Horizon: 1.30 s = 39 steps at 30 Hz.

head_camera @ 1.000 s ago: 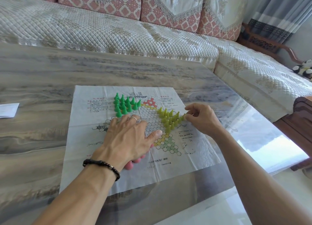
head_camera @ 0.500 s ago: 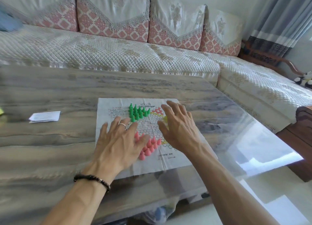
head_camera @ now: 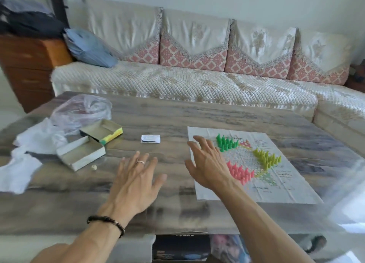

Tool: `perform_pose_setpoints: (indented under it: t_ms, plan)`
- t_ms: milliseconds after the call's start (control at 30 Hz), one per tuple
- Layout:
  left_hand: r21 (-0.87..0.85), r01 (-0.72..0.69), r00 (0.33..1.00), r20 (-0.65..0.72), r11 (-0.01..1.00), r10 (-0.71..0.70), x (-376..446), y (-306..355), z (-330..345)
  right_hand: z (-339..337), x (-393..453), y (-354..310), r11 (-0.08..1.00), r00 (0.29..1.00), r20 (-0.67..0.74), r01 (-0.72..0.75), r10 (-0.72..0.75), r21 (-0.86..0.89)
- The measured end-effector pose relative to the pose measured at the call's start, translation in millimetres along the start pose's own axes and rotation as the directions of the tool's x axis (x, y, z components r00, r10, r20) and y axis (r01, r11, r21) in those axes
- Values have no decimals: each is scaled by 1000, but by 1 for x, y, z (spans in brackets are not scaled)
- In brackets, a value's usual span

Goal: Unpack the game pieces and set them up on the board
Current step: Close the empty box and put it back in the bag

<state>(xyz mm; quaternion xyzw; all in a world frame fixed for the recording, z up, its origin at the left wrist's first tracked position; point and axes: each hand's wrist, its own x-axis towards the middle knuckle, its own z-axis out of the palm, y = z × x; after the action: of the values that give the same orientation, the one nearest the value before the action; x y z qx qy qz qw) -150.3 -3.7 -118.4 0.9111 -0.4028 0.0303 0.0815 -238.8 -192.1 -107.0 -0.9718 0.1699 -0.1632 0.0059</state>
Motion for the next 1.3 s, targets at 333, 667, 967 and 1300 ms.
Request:
perform_pose_setpoints:
  t_ms: [333, 667, 967, 1300]
  plan:
    - [71, 125, 986, -122, 990, -116, -10, -115, 27, 97, 95, -71, 994, 979, 203, 7, -29, 109]
    - [-86, 121, 953, -268, 989, -139, 13, -130, 36, 114, 153, -70, 989, 924, 366, -136, 108, 52]
    - [-182, 77, 884, -443, 980, -152, 23, -139, 18, 101, 148, -91, 948, 922, 336, -261, 190, 182]
    - [-59, 331, 886, -325, 942, -331, 29, -177, 26, 99, 147, -102, 847, 886, 401, -387, 232, 366]
